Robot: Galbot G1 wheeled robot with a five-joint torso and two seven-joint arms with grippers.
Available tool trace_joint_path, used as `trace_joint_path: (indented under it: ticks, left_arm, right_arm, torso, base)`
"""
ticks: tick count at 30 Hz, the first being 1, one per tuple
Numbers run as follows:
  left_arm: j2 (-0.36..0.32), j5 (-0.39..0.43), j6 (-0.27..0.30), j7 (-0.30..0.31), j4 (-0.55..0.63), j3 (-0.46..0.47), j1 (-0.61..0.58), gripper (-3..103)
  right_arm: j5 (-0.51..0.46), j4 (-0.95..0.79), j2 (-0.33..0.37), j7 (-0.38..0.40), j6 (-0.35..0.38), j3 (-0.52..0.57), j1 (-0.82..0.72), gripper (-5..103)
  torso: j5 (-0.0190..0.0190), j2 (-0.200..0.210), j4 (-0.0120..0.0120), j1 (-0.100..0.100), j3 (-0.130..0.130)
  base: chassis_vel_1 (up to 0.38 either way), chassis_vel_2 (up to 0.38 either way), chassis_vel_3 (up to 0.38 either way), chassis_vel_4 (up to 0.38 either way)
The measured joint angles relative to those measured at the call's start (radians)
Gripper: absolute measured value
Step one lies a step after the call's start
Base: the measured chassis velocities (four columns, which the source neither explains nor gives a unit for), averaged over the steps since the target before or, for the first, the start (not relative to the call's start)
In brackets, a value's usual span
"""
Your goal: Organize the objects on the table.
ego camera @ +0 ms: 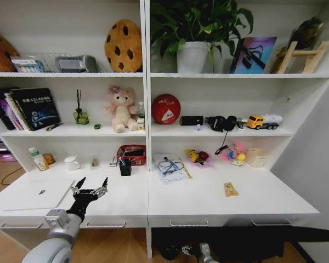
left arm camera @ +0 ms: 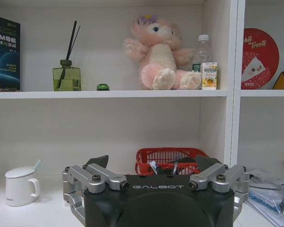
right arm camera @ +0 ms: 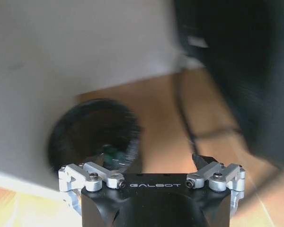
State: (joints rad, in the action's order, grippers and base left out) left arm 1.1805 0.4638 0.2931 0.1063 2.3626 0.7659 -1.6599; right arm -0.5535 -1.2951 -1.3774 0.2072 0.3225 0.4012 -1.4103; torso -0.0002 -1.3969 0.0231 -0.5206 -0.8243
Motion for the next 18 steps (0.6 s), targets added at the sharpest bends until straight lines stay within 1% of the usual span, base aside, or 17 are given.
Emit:
trace_joint_path:
  ticks: [1, 2, 3, 5, 6, 7, 8, 9, 10, 11, 12, 13, 14, 15, 16, 17, 18]
  left_arm:
    - [0.0, 0.0, 0.0, 0.0, 0.0, 0.0, 0.0, 100]
    - [0.0, 0.0, 0.0, 0.0, 0.0, 0.0, 0.0, 100]
    - [0.0, 0.0, 0.0, 0.0, 0.0, 0.0, 0.0, 100]
    - [0.0, 0.0, 0.0, 0.0, 0.0, 0.0, 0.0, 100]
    - [0.0, 0.0, 0.0, 0.0, 0.0, 0.0, 0.0, 100]
    - [0.0, 0.0, 0.0, 0.0, 0.0, 0.0, 0.0, 100]
    - [0.0, 0.0, 0.0, 0.0, 0.0, 0.0, 0.0, 100]
    - [0.0, 0.0, 0.0, 0.0, 0.0, 0.0, 0.0, 100]
    - [0.0, 0.0, 0.0, 0.0, 0.0, 0.0, 0.0, 100]
    - [0.0, 0.0, 0.0, 0.0, 0.0, 0.0, 0.0, 100]
    - [0.0, 0.0, 0.0, 0.0, 0.0, 0.0, 0.0, 100]
    - [0.0, 0.0, 0.0, 0.0, 0.0, 0.0, 0.0, 100]
    - [0.0, 0.0, 0.0, 0.0, 0.0, 0.0, 0.0, 100]
    - [0.0, 0.0, 0.0, 0.0, 0.0, 0.0, 0.0, 100]
    - [0.0, 0.0, 0.0, 0.0, 0.0, 0.0, 0.0, 100]
    - [0.0, 0.0, 0.0, 0.0, 0.0, 0.0, 0.0, 100]
    - [0.0, 0.0, 0.0, 0.0, 0.0, 0.0, 0.0, 100]
  right_arm:
    - [-0.128, -0.08, 0.001, 0.159, 0.036, 0.008, -0.022, 100]
    - [-0.128, -0.08, 0.001, 0.159, 0.036, 0.008, -0.022, 100]
    - [-0.193, -0.123, 0.006, 0.226, 0.051, 0.011, -0.034, 100]
    - [-0.359, -0.283, 0.029, 0.356, 0.111, 0.025, -0.086, 100]
    - [-0.359, -0.283, 0.029, 0.356, 0.111, 0.025, -0.086, 100]
    - [-0.479, -0.433, 0.047, 0.485, 0.155, 0.029, -0.129, 100]
    - [-0.479, -0.433, 0.047, 0.485, 0.155, 0.029, -0.129, 100]
    - [-0.623, -0.559, 0.057, 0.652, 0.172, 0.024, -0.153, 100]
    - [-0.805, -0.712, 0.065, 0.855, 0.159, 0.004, -0.155, 100]
    - [-0.805, -0.712, 0.065, 0.855, 0.159, 0.004, -0.155, 100]
    - [-0.901, -0.815, 0.076, 0.993, 0.124, -0.01, -0.142, 100]
    - [-0.991, -0.902, 0.093, 1.101, 0.085, -0.027, -0.122, 100]
    - [-0.991, -0.902, 0.093, 1.101, 0.085, -0.027, -0.122, 100]
    - [-1.068, -0.977, 0.115, 1.177, 0.052, -0.037, -0.102, 100]
    - [-1.124, -1.049, 0.139, 1.22, 0.031, -0.039, -0.084, 100]
    - [-1.157, -1.131, 0.169, 1.231, 0.024, -0.03, -0.067, 100]
    - [-1.157, -1.131, 0.169, 1.231, 0.024, -0.03, -0.067, 100]
  torso:
    - [0.0, 0.0, -0.0001, 0.0, 0.0]
    - [0.0, 0.0, -0.0001, 0.0, 0.0]
    - [0.0003, 0.0, -0.0002, 0.0, 0.0]
    - [0.0002, 0.0, -0.0001, 0.0, 0.0]
    - [0.0002, 0.0, -0.0001, 0.0, 0.0]
    - [-0.0002, 0.0, -0.0001, 0.0, 0.0]
    - [-0.0002, 0.0, -0.0001, 0.0, 0.0]
    - [-0.0005, 0.0, 0.0003, 0.0, 0.0]
    - [0.0005, 0.0, 0.0002, 0.0, 0.0]
    - [0.0005, 0.0, 0.0002, 0.0, 0.0]
    - [-0.0001, 0.0, -0.0002, 0.0, 0.0]
    - [-0.0002, 0.0, -0.0001, 0.0, 0.0]
    - [-0.0002, 0.0, -0.0001, 0.0, 0.0]
    - [0.0003, 0.0, -0.0003, 0.0, 0.0]
    - [0.0002, 0.0, -0.0004, 0.0, 0.0]
    - [0.0002, 0.0, -0.0004, 0.0, 0.0]
    - [0.0002, 0.0, -0.0004, 0.0, 0.0]
  base:
    - [0.0, 0.0, 0.0, 0.0]
    - [0.0, 0.0, 0.0, 0.0]
    - [0.0, 0.0, 0.0, 0.0]
    - [0.0, 0.0, 0.0, 0.0]
    - [0.0, 0.0, 0.0, 0.0]
    - [0.0, 0.0, 0.0, 0.0]
    - [0.0, 0.0, 0.0, 0.0]
    - [0.0, 0.0, 0.0, 0.0]
    - [0.0, 0.0, 0.0, 0.0]
    - [0.0, 0.0, 0.0, 0.0]
    - [0.0, 0.0, 0.0, 0.0]
    - [0.0, 0.0, 0.0, 0.0]
    - [0.0, 0.0, 0.0, 0.0]
    - [0.0, 0.0, 0.0, 0.0]
    - [0.0, 0.0, 0.0, 0.0]
    - [0.0, 0.0, 0.0, 0.0]
    - [0.0, 0.0, 0.0, 0.0]
